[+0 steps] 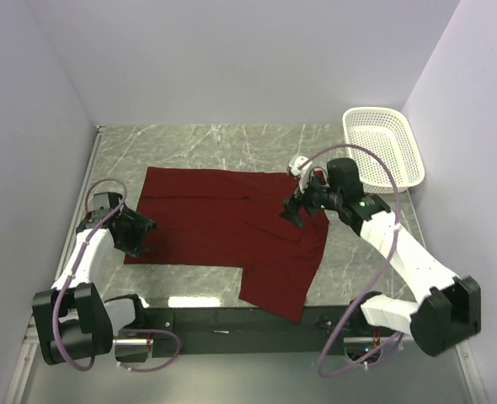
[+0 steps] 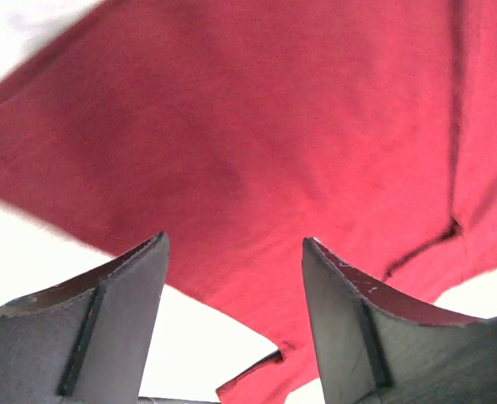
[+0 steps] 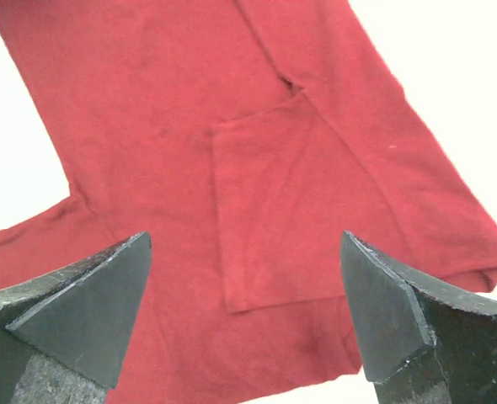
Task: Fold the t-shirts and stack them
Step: Fold the tshirt
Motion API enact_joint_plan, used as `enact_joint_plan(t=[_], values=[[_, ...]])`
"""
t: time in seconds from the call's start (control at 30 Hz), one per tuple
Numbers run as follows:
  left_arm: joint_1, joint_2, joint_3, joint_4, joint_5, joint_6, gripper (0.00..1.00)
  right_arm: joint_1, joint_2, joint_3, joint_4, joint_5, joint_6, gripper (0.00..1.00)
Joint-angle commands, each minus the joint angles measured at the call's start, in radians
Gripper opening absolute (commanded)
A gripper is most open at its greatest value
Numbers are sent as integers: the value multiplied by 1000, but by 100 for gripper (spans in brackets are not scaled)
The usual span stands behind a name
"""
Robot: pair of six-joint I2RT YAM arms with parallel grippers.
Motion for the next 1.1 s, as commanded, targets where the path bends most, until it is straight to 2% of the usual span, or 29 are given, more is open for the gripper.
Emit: enact_joint_plan(t=[0.0, 0.07, 0.17, 0.23, 0.47, 0.57, 0.63, 0.83, 1.07], values=[[3, -40, 10, -128, -128, -96, 69, -5, 98, 93, -84, -112, 19, 98], [3, -44, 29, -188, -224, -123, 69, -5, 105, 74, -76, -173, 8, 98], [3, -43, 41, -226, -334, -172, 66, 2, 48, 26, -6, -153, 22, 98], [3, -34, 31, -227, -398, -185, 60, 2, 46, 33, -14, -148, 25, 98], [6, 96, -11, -113, -354, -157, 58, -4, 53, 38, -48, -150, 4, 98], [6, 127, 0, -93, -351, -157, 55, -15, 65, 39, -60, -168, 1, 98], [6, 141, 9, -102, -357, -162, 49, -22, 68, 43, -71, -179, -9, 98], [7, 114, -8, -144, -418, -185, 46, -21, 102, 64, -135, -234, -62, 97], [10, 115, -20, -138, -415, -189, 44, -22, 99, 69, -147, -245, -65, 97]])
